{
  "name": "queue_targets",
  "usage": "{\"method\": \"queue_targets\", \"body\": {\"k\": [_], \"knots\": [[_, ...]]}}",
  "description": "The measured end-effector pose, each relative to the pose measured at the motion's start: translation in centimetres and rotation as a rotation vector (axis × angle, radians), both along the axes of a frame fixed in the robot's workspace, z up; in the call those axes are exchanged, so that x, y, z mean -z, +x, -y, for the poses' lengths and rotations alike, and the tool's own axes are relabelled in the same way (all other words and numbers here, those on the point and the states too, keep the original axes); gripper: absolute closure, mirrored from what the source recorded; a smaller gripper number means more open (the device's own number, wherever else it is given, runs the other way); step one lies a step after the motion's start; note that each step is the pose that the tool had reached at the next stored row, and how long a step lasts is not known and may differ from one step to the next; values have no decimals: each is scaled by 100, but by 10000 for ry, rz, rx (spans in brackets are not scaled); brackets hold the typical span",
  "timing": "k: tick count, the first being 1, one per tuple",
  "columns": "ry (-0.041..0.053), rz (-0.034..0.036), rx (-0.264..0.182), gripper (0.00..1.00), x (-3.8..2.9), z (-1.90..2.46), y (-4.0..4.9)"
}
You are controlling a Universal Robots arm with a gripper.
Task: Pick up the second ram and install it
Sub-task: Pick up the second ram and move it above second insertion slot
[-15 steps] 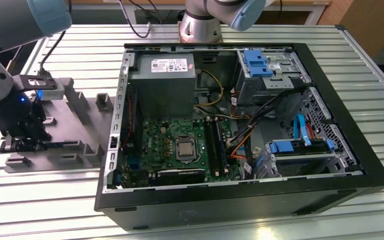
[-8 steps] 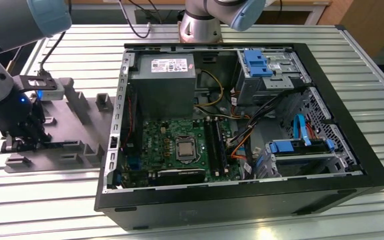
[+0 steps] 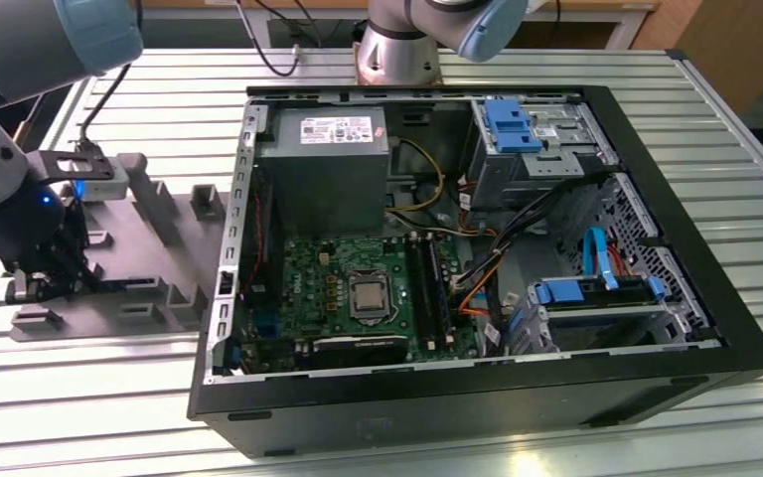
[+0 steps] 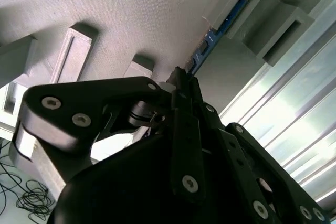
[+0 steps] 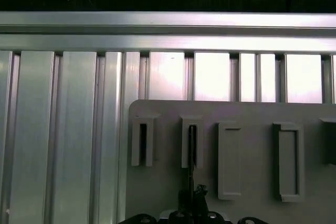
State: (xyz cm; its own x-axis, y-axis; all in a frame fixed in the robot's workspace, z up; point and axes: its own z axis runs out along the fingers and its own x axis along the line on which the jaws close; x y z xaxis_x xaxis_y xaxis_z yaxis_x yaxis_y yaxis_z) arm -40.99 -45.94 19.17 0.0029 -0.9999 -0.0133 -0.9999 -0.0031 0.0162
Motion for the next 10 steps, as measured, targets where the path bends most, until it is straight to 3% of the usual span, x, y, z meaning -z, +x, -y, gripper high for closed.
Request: {"method": "queue_targets", "body": {"k": [10], "knots": [[2,2,0,86,-11,0,0]]}}
